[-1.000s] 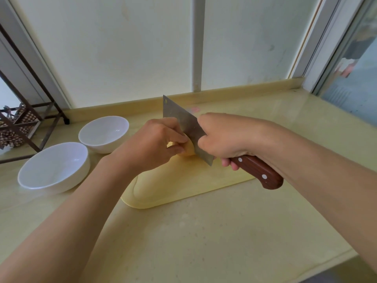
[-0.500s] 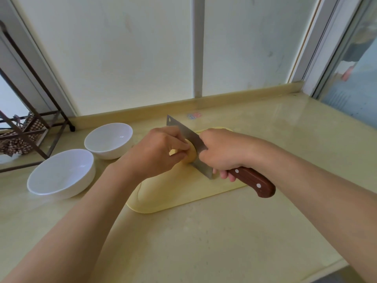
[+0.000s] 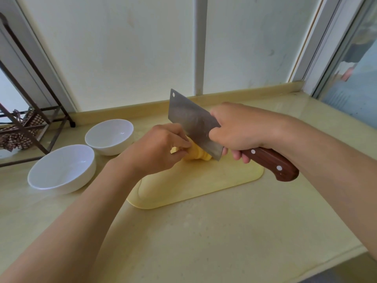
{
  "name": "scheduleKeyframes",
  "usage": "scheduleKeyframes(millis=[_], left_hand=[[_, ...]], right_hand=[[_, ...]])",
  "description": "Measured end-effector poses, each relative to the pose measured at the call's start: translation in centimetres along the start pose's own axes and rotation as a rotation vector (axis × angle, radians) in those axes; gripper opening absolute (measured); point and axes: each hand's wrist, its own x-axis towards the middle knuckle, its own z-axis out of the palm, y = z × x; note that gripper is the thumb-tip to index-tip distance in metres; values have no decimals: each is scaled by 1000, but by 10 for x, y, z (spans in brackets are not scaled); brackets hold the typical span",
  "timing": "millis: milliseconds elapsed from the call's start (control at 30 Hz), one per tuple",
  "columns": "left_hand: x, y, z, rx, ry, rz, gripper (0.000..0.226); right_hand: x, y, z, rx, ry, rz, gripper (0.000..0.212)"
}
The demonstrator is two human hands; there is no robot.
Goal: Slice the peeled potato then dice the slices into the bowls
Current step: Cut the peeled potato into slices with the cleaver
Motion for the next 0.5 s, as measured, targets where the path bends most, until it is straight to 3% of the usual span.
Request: scheduleKeyframes(millis=[500], left_hand=[[1, -1, -1, 26, 0, 19, 15]], right_hand=[[-2, -4, 1, -15, -11, -11, 25]])
